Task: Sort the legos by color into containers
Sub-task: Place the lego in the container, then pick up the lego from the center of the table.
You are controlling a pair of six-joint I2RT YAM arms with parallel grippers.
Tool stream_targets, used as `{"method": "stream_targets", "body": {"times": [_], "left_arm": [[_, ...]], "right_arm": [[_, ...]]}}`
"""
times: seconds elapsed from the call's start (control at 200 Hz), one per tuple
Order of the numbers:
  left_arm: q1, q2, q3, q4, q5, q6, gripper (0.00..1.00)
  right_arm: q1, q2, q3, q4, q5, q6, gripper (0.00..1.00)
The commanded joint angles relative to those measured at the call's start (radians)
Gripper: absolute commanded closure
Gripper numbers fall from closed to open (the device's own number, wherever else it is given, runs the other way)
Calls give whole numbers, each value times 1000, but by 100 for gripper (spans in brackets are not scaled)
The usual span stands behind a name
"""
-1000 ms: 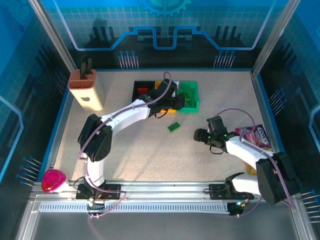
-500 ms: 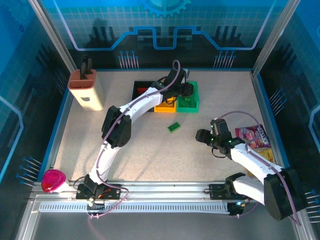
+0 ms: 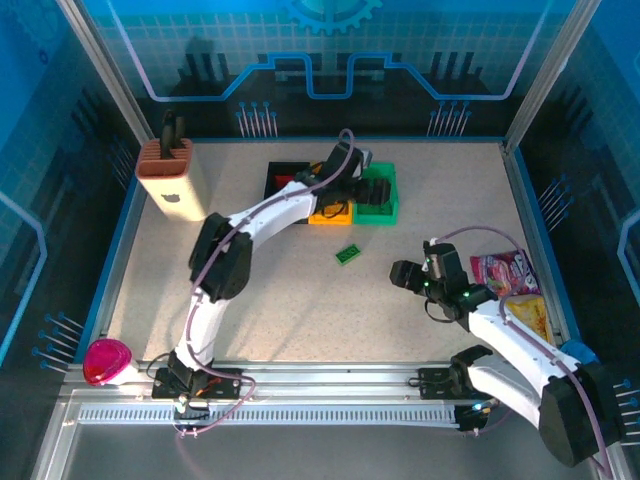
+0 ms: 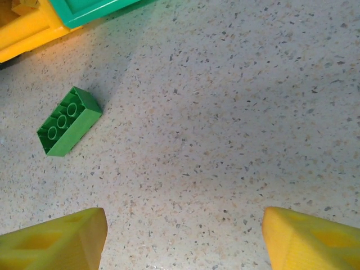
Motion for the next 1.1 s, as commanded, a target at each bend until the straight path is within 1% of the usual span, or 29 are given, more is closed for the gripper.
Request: {"method": "stream_targets", "body": {"times": [0.0,0.15,0.22,0.315,0.39,0.43,0.52,0.575,0.61,0.685,0.75,0.846,1.016,1.091], "left_arm": [[-5,-167,-133,211,12,22,9],[-6,-284,-299,252,-5,17,11],[-6,-332,-378,277,-14,10,12],[-6,-368,-478,312,-5,-17,13],[-5,-393,-550,315,-18,-37,17],[-8,-428,-622,366,-31,-49,18],[-8,-542,-841,576,-73,-79,20],[-5,-596,-925,626,-118,-84,21],[-2,-623,-946,613,-137,-80,21],[4,-652,-951,519,-150,-69,22],[3,-677,-974,473,-155,-64,22],[3,-738,-1060,476,-182,-78,22],[5,-867,-1202,467,-250,-114,22],[6,-918,-1247,455,-271,-127,22]], "right_arm": [[28,28,24,12,-7,-41,26],[82,141,106,-1,-4,-80,26],[116,190,137,24,-22,-100,25],[161,251,176,81,-54,-136,22],[179,316,238,71,-57,-164,21],[182,356,287,35,-56,-176,20],[185,457,408,-80,-31,-187,19],[191,514,454,-106,-38,-194,19],[198,547,489,-113,-46,-193,19],[216,620,546,-137,-50,-180,20],[230,682,598,-167,-35,-181,19],[242,756,675,-226,1,-180,19],[258,845,774,-307,47,-168,18],[267,882,811,-345,88,-128,20]]}}
